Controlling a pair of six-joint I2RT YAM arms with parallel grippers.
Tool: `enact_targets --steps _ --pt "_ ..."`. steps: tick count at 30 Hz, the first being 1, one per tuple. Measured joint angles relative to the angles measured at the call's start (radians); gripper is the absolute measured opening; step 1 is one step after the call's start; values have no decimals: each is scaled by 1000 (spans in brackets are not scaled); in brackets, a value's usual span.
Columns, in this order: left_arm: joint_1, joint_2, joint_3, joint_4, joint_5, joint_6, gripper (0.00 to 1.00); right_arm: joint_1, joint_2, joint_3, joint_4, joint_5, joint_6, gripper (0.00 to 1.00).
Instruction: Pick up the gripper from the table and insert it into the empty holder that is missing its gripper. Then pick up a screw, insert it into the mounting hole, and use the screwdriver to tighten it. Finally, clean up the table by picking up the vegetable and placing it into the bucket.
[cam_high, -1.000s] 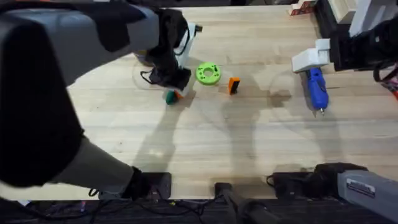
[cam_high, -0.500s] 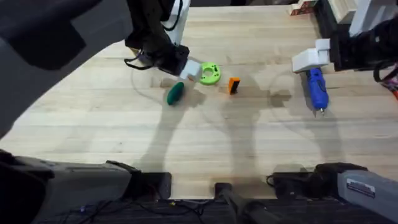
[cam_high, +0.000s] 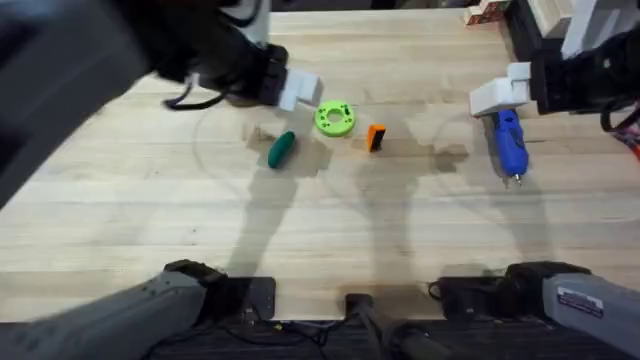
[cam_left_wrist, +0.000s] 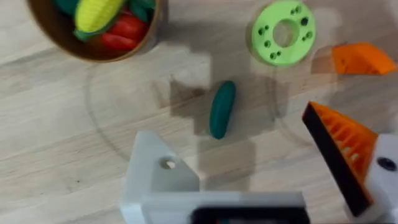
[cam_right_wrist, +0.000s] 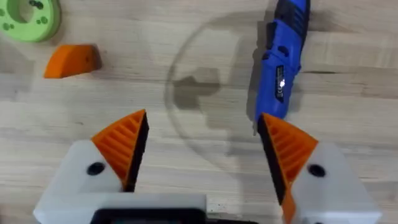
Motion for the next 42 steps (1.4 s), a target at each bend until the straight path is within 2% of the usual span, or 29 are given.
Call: enact_targets --steps 4,10,18,24,30,32,35,37,39,40,42 --pt "0 -167 -57 9 -28 -29 986 0 0 0 0 0 0 993" --pt "-1 -401 -187 42 -111 -100 986 0 0 0 0 0 0 994" --pt "-1 -648 -291 124 -200 -129 985 0 0 0 0 0 0 994" --pt "-1 -699 -292 170 -218 -125 986 0 0 0 0 0 0 994" --pt "-1 -702 -293 168 -219 -122 986 0 0 0 0 0 0 993" --pt "-1 -702 -293 157 -219 -122 986 0 0 0 0 0 0 993" --pt "-1 -702 -295 70 -217 -122 986 0 0 0 0 0 0 994" --pt "-1 -701 -302 73 -210 -127 986 0 0 0 0 0 0 994" --pt "-1 -701 -305 134 -212 -128 986 0 0 0 0 0 0 994" --pt "-1 -701 -305 263 -228 -130 987 0 0 0 0 0 0 992" --pt "-1 -701 -305 325 -238 -130 986 0 0 0 0 0 0 992"
